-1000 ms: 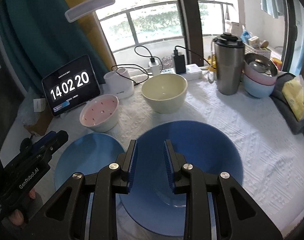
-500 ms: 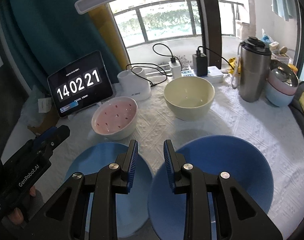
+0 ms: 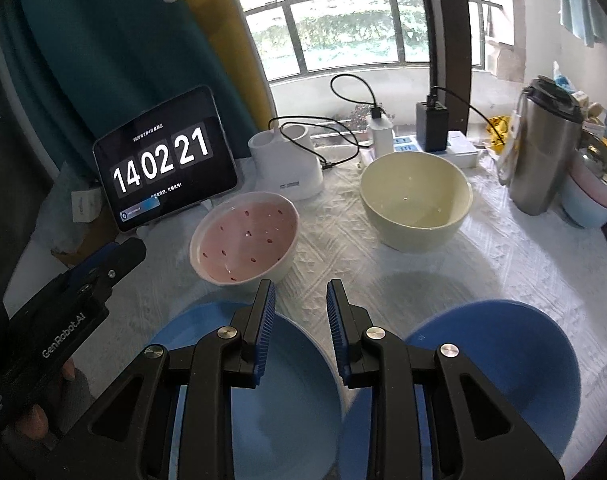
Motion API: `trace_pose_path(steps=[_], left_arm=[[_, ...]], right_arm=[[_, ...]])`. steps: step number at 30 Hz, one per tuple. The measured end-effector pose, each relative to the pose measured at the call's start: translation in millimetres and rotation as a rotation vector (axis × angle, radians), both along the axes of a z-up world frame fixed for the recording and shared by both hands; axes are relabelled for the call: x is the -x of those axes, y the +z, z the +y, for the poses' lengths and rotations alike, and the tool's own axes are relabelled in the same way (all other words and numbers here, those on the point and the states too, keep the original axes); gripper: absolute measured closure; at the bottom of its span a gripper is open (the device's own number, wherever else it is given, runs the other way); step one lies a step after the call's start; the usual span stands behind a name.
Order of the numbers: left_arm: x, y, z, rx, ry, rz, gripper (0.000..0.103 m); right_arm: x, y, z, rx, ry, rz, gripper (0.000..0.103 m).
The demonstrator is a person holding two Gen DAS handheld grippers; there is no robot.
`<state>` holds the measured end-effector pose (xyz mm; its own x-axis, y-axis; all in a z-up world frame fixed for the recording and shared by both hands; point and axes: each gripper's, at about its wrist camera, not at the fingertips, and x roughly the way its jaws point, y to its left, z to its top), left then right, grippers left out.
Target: Organize plates and bowls
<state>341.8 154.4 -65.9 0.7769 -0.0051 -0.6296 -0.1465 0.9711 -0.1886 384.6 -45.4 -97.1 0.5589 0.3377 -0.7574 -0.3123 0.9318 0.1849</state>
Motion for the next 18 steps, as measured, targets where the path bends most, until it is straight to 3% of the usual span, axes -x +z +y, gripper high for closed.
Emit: trace_pose_path(steps=[6,9,18], left_arm=[[-17.7,-15.0,16.0,0.029,0.003,0.027,0.061],[-28.9,-26.7,19.3,0.06,-0.005,0.058,0.061],[-54.7,-55.0,9.6,0.097,-0.047,0.163,0.061]], right_arm=[[-18.6,-10.5,19.3,0.005,0.002,0.03,0.074],[-29.2,-15.8,27.0,-0.009,-0.006,0.046,0.064],[-54.0,-34.1,41.9,-0.01,-0.048,0.131,0.064]])
